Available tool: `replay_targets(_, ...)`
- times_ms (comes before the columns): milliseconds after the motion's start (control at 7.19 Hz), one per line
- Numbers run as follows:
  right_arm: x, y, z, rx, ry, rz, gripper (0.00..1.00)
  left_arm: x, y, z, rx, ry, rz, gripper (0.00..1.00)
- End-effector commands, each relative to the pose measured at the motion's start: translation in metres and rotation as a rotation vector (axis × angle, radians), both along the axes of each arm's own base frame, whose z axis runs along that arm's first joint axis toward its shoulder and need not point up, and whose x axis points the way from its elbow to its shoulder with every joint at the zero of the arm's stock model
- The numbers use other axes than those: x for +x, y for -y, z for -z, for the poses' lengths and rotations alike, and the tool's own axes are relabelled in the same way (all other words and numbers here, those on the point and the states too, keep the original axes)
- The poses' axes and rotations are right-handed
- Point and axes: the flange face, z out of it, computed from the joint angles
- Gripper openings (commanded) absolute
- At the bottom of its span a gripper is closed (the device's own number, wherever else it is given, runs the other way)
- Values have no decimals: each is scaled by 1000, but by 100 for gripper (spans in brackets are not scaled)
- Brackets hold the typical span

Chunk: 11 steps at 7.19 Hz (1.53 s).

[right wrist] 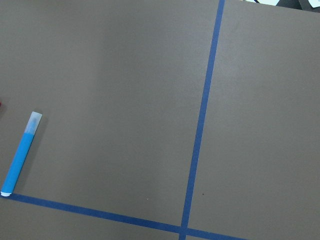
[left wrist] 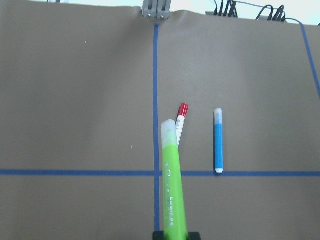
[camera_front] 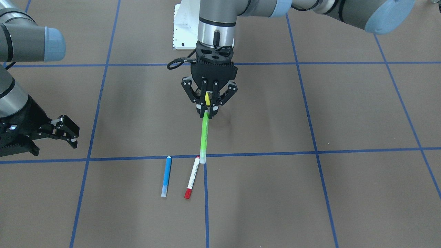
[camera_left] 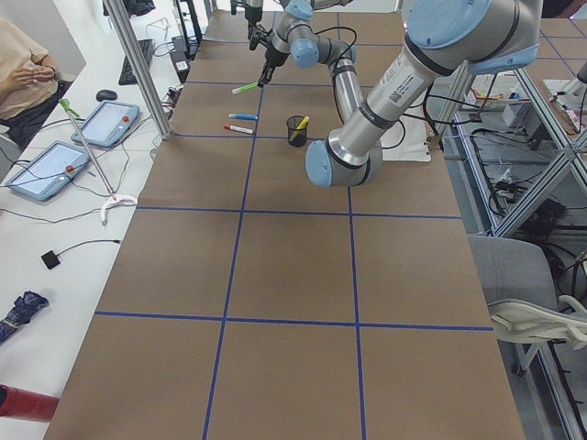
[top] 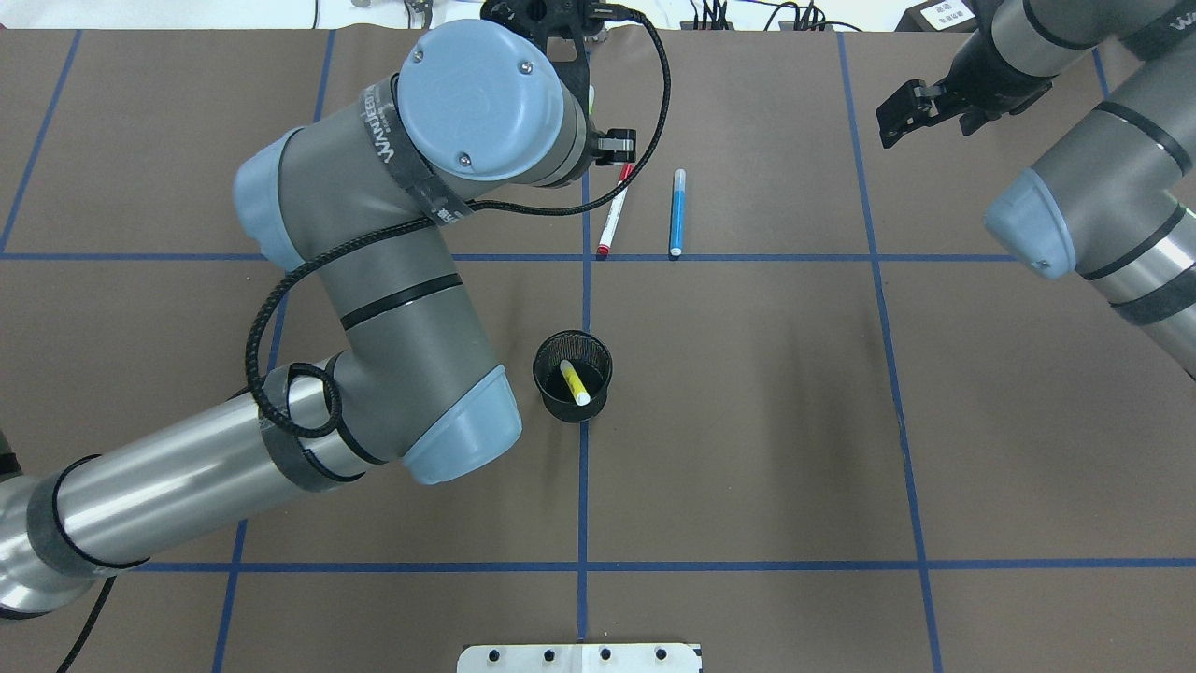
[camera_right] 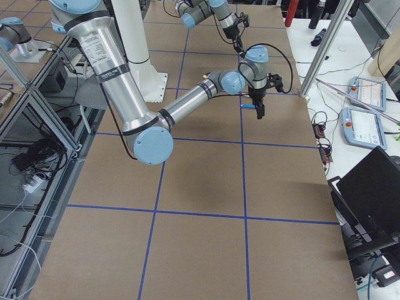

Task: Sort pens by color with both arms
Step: 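Lift the green highlighter out of the cup with the left gripper, then set the green highlighter beside the red-capped marker and open the left gripper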

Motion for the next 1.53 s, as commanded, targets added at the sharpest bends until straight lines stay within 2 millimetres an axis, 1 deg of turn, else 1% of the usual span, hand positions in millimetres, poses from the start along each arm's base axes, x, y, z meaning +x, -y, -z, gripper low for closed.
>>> replay_targets(0, -1, 0, 1, -7, 3, -6, 100, 16, 54, -45, 112, -8, 35, 0)
replay_targets(139, -2, 0, 2, -11, 5, -10, 100, 28, 75, -74, 153, -1, 33, 0)
replay_targets(278, -3, -1, 2, -12, 6, -10, 100, 38, 89, -102, 199, -2, 25, 0)
replay_targets(417, -3, 0, 1, -15, 5, -10, 100, 38, 92, -139, 241, 25, 42, 0)
replay_targets(556, -3, 0, 0, -15, 5, -10, 100, 40, 89, -169, 243, 50, 32, 0)
replay_targets(696, -3, 0, 1, -14, 6, -11, 100, 55, 70, -191, 239, 53, 2, 0)
replay_targets(835, -3, 0, 0, -17, 5, -11, 100, 74, 52, -192, 249, 55, -9, 0)
replay_targets(974, -3, 0, -1, -16, 4, -10, 100, 99, 36, -194, 260, 75, 6, 0)
replay_targets(1252, -3, 0, -1, -16, 4, -10, 100, 116, 25, -197, 260, 75, -8, 0)
replay_targets(1391, -3, 0, 0, -15, 4, -12, 100, 118, 26, -192, 262, 71, -7, 16)
